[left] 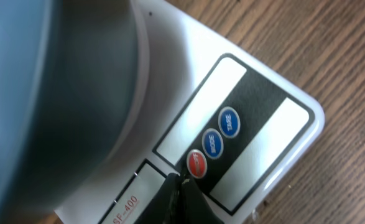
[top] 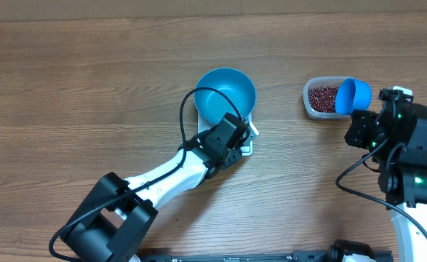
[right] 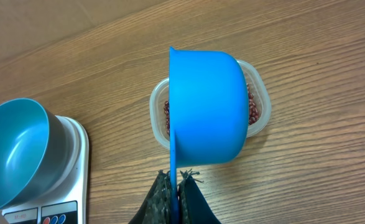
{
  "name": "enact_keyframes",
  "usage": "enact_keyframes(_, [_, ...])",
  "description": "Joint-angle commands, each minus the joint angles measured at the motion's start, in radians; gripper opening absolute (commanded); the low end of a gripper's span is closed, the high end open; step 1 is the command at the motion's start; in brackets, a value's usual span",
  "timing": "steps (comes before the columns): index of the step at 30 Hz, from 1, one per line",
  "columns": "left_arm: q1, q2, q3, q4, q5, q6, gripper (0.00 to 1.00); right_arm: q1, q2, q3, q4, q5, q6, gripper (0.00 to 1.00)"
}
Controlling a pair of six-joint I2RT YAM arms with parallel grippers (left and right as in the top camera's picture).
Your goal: Scoop item into bowl and weigh 150g on scale
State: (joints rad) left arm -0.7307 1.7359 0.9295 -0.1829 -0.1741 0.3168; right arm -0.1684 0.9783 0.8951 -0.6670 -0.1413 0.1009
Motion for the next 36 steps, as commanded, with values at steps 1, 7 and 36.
enact_keyframes(1, [0.003,0.010,-0.011,0.031,-0.016,0.020,0.04,0.006,-0.003,0.027,0.008,0.010,0.002,0.04])
enact_keyframes(7, [0.003,0.010,-0.011,0.051,-0.015,0.020,0.04,0.006,-0.002,0.027,0.007,0.010,0.002,0.04])
enact_keyframes(36, [0.003,0.076,-0.011,0.082,0.036,0.110,0.04,0.006,-0.001,0.027,0.026,0.010,0.002,0.04])
